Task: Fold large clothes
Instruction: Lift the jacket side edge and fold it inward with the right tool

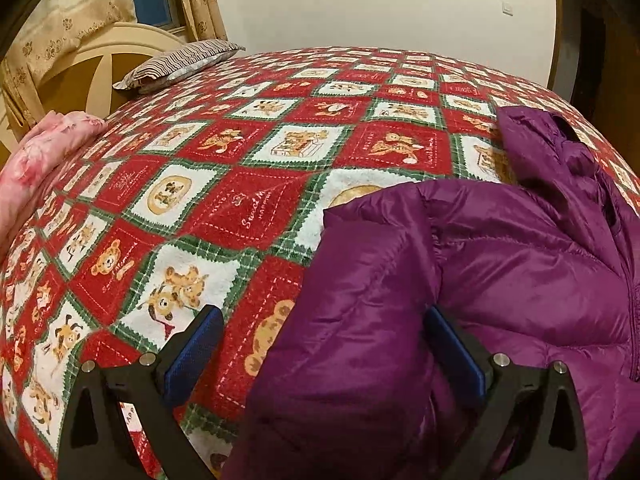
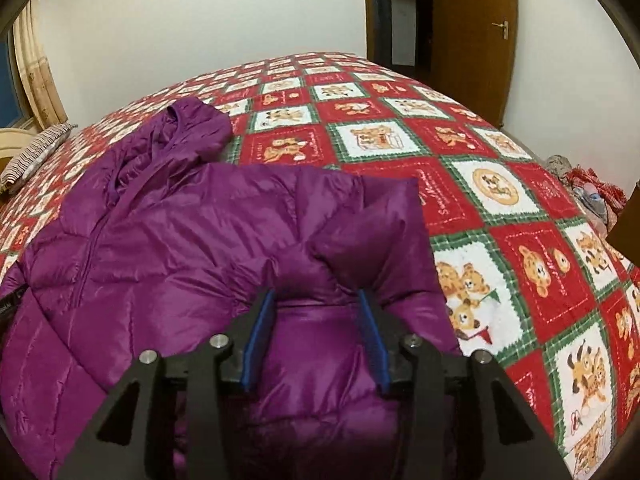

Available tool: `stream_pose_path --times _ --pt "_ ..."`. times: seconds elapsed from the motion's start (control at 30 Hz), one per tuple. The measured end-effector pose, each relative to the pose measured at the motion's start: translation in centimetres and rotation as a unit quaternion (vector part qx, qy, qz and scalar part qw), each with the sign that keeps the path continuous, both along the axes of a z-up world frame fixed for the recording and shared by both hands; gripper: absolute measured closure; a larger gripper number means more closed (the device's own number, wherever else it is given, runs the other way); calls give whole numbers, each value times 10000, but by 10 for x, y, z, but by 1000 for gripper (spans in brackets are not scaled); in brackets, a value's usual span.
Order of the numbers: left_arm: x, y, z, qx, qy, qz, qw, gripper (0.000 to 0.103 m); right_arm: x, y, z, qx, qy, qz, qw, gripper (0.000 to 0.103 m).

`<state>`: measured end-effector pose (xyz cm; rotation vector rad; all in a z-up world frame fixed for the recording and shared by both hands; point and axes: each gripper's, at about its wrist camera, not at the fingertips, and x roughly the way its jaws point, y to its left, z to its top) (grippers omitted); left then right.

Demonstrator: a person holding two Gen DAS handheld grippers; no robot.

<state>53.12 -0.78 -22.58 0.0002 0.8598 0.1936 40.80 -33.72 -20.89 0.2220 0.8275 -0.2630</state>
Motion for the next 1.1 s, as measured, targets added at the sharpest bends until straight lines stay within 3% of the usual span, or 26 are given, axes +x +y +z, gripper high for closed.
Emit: stream_pose_path --times 1.1 --pt "4 -8 -3 210 -7 13 9998 1 -2 2 -2 -75 -43 18 10000 53"
